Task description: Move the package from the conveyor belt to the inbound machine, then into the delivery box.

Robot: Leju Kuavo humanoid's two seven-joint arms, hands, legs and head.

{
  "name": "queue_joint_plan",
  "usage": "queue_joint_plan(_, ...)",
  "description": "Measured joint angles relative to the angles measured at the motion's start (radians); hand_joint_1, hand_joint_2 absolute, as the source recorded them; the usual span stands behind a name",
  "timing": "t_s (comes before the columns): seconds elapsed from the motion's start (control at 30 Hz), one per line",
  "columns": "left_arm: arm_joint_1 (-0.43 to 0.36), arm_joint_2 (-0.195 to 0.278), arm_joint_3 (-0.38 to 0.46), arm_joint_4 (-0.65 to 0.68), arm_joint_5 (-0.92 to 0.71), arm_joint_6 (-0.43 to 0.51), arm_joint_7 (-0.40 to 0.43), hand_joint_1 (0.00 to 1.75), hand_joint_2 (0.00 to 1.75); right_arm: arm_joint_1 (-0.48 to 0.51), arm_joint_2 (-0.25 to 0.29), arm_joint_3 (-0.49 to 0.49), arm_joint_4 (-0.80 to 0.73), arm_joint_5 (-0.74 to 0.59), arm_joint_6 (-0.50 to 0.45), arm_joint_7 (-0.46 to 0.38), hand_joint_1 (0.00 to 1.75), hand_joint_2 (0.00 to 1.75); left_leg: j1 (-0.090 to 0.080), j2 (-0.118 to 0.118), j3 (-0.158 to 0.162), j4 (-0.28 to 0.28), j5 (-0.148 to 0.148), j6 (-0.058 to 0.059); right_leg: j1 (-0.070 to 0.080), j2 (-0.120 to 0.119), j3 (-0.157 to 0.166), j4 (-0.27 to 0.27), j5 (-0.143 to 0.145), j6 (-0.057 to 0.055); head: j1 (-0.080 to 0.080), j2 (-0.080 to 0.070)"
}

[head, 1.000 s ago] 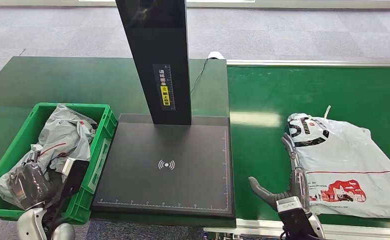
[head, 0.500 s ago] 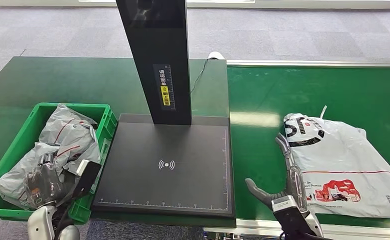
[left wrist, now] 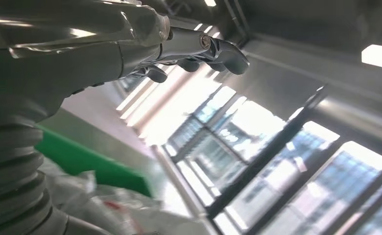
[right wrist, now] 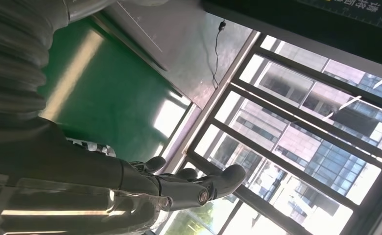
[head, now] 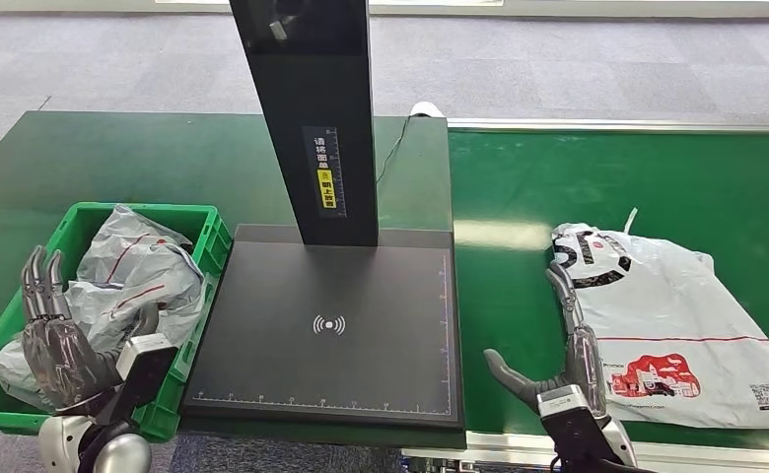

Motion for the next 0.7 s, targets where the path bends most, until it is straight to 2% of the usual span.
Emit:
queue_joint_plan(0.1, -0.002, -0.070, 0.043, -0.050, 0.108, 0.000, -0.210, 0.00, 1.75, -0.005, 0.000, 0.001, 0.002, -0.009, -0.002, -0.004, 0.00, 1.75, 0.000, 0.000, 0.000, 0.000, 0.000, 0.000, 0.000, 0.000, 0.000, 0.000, 0.000, 0.000, 0.000, 0.000)
queue_joint_plan(0.17, -0.002, -0.107, 0.069, -0.073, 0.141, 0.000, -0.273, 0.00, 1.75, -0.009, 0.000, 0.001, 0.003, -0.011, -0.002, -0.006, 0.00, 1.75, 0.000, -0.001, 0.000, 0.000, 0.000, 0.000, 0.000, 0.000, 0.000, 0.000, 0.000, 0.000, 0.000, 0.000)
queue_joint_plan(0.3, -0.001, -0.149, 0.095, -0.105, 0.170, 0.000, -0.298, 0.00, 1.75, -0.013, 0.000, 0.001, 0.007, -0.015, -0.002, -0.007, 0.00, 1.75, 0.000, -0.001, 0.000, 0.000, 0.000, 0.000, 0.000, -0.001, 0.000, 0.000, 0.000, 0.000, 0.000, 0.000)
queue_joint_plan(0.43, 0.003, -0.163, 0.090, -0.169, 0.244, 0.000, -0.309, 0.00, 1.75, -0.016, 0.000, 0.003, 0.014, -0.028, -0.002, -0.007, 0.00, 1.75, 0.001, -0.001, 0.000, 0.000, 0.000, 0.000, 0.001, -0.001, 0.000, 0.000, 0.000, 0.000, 0.000, 0.000)
queue_joint_plan(0.6, 0.009, -0.159, 0.027, -0.262, 0.395, 0.000, -0.312, 0.00, 1.75, -0.027, -0.002, 0.013, 0.030, -0.050, 0.016, 0.009, 0.00, 1.75, 0.000, -0.001, 0.000, 0.000, 0.000, 0.000, 0.000, -0.001, 0.000, 0.000, 0.000, 0.000, 0.000, 0.000)
queue_joint_plan(0.7, 0.020, -0.120, -0.054, -0.281, 0.632, -0.033, -0.307, 0.00, 1.75, -0.036, -0.008, 0.027, 0.047, -0.079, 0.079, 0.055, 0.00, 1.75, 0.000, -0.001, 0.000, 0.000, 0.000, 0.000, 0.000, -0.001, 0.000, 0.000, 0.000, 0.000, 0.000, 0.000)
